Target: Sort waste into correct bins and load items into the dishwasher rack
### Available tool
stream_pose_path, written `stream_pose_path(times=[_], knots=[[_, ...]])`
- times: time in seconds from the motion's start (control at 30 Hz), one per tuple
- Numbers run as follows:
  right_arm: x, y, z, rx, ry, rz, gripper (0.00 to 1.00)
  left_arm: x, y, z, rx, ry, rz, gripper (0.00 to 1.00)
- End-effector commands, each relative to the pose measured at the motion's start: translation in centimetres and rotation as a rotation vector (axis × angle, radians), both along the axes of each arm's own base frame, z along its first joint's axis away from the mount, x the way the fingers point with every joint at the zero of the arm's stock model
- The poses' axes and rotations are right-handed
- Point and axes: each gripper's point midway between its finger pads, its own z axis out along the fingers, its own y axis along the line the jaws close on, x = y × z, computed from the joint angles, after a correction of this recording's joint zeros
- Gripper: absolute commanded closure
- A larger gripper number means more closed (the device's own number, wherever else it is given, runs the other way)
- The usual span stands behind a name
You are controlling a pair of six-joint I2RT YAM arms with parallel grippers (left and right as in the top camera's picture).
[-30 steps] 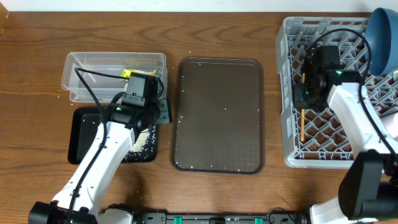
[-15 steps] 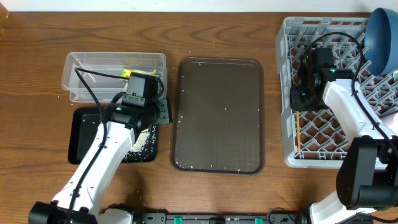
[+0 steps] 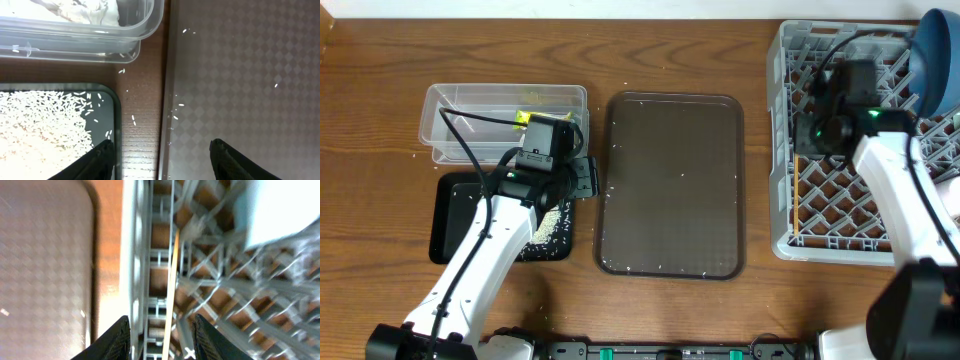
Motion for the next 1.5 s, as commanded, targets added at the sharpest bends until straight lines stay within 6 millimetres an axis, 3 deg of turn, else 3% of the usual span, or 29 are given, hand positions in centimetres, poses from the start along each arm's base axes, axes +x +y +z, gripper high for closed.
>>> stream_pose_path(times=[0.0,0.23,0.33,0.37,0.43,0.53,0.77,0.97,1.13,1.47], knots=[[0.5,-0.2,3.7,-0.01,-0.106,0.004,0.57,0.7,0.1,1.4,0.01,-0.05,-0.022,0.37],[1.0,-0.2,7.0,-0.01,-0.224,0.004,0.52,1.6,0.0,5.2,0.032,-0.173,-0.081,0.36],[1.7,0.1,7.8,0.005,-0.27,0.015,0.44,2.0,0.9,7.1,0.065,-0.233,-0.049,0.33],[1.8,0.6,7.8,0.025,-0.272,0.037,0.55,2.1,1.1,7.6,0.071,-0.248,-0.041,0.32],[1.7,2.3,7.5,0.075,-0.262,0.133,0.96,1.9,1.2,8.1,0.07,-0.263,-0.039,0.32],[1.1,4.2,5.9,0.153,-0.2,0.22,0.99,1.7,1.2,8.1,0.07,-0.258,-0.039,0.33],[-1.4,5.2,-1.0,0.189,0.08,0.222,0.98,0.7,1.5,6.9,0.082,-0.193,-0.04,0.32],[-3.8,6.0,-5.7,0.211,0.289,0.224,0.99,0.7,1.5,6.3,0.086,-0.171,-0.041,0.32],[-4.8,6.4,-7.1,0.208,0.363,0.229,0.99,0.7,1.4,5.8,0.09,-0.153,-0.043,0.32],[-5.9,5.4,-7.4,0.164,0.413,0.198,0.99,0.8,1.4,5.7,0.091,-0.152,-0.043,0.32]])
